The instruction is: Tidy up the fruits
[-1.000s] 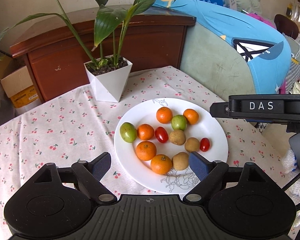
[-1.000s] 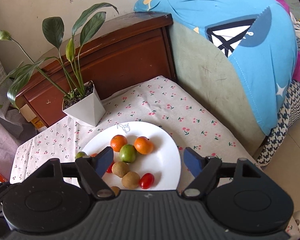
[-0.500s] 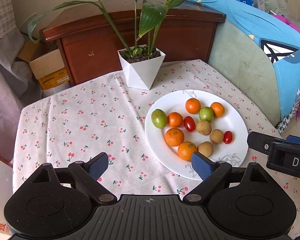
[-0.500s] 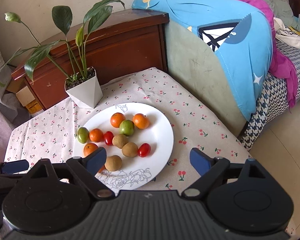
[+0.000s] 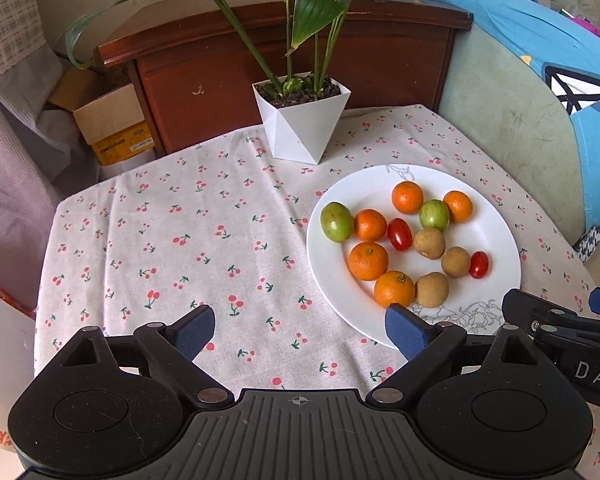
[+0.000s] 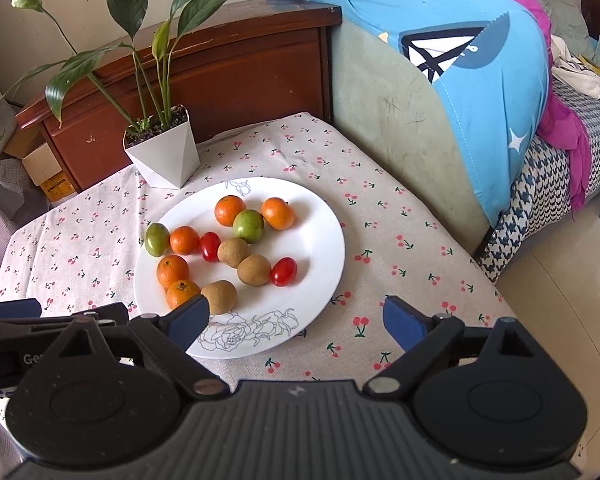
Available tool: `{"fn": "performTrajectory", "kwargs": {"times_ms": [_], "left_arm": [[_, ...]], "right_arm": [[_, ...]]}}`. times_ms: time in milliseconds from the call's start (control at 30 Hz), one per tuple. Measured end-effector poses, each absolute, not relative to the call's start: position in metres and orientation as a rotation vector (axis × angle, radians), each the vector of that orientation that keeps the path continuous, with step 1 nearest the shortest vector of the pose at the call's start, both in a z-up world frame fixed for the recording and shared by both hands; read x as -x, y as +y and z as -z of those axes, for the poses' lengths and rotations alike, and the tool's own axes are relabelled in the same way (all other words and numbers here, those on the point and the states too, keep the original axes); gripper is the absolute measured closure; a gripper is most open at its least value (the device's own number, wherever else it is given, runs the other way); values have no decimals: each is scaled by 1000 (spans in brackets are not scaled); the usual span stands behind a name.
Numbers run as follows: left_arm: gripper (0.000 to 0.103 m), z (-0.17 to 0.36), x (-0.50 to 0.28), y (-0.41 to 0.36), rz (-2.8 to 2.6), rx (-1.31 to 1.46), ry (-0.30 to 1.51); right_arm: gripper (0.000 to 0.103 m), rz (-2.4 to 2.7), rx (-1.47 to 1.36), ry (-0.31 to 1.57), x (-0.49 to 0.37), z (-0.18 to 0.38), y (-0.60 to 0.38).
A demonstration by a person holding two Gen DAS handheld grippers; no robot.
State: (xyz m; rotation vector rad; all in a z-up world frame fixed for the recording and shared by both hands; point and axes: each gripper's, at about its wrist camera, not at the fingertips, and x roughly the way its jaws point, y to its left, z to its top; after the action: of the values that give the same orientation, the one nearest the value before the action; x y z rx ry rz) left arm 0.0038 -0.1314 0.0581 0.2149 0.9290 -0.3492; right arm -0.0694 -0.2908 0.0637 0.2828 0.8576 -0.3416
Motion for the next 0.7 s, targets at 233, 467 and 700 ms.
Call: {"fn": "performTrajectory", "kwargs": {"times_ms": [233, 467, 700], "left_arm": [[9, -53, -7, -134, 321, -242, 942], [9, -52, -9, -134, 304, -255, 939], [9, -50, -11, -134, 301, -251, 953]], "right_arm": [[10, 352, -251, 868, 65, -60, -288], [10, 353, -244, 868, 62, -59, -287], [9, 351, -243, 873, 60, -58, -287]]}}
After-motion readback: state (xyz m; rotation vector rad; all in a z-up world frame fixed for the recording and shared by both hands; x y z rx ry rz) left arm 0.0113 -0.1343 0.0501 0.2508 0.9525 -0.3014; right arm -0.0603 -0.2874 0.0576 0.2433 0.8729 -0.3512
